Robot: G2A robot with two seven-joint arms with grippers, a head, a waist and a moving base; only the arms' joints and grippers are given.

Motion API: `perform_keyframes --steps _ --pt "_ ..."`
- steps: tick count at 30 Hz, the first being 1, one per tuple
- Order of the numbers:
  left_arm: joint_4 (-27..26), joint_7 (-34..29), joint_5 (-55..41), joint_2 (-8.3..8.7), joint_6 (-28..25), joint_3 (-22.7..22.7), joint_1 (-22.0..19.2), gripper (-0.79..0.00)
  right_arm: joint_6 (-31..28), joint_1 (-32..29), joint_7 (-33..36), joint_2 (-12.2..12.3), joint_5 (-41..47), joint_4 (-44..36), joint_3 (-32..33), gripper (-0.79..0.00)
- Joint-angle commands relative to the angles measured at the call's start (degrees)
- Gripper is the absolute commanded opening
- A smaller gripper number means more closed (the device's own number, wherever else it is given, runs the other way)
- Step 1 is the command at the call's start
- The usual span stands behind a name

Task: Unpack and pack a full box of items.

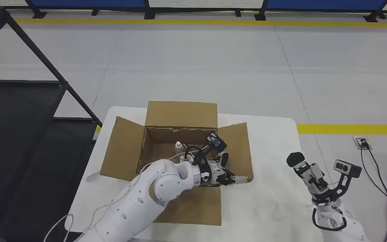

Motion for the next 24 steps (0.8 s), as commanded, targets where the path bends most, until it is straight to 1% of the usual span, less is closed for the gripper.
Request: perform_keyframes --steps 1,7,13,16,19,22,24 --pt "2.4 -0.3 -0.3 -1.05 0.1 1.8 -1.4 0.0 0.0 -0.7 0.0 0.2 0.0 0.0 0.7 0.0" --pt "8.1 -1.0 -1.9 -3.85 -0.1 5.1 -4.4 0.0 0.0 -1.9 -0.2 0.1 1.6 1.4 2.7 0.0" --pt "11.2 -1.5 -2.7 -5.59 -0.8 6.2 -5.9 0.0 0.0 -2.1 -0.8 -0.1 2.6 2.5 2.7 0.0" --pt "11.7 -1.5 -2.5 -6.03 -1.2 6.0 -6.1 0.0 0.0 -2.1 -0.8 -0.1 2.6 2.5 2.7 0.0" --pt "11.4 -1.6 -2.0 -6.12 -1.6 5.4 -5.9 0.0 0.0 -2.1 -0.8 -0.1 2.6 2.5 2.7 0.0" --pt "10.0 -2.1 -0.9 -5.81 -2.1 4.2 -5.6 0.0 0.2 -2.5 -2.2 -0.1 0.5 0.5 2.5 0.0" --pt "8.2 -2.7 0.3 -5.28 -2.4 2.8 -5.3 0.0 0.0 -2.3 -3.2 -0.1 -2.2 -0.9 2.6 0.0"
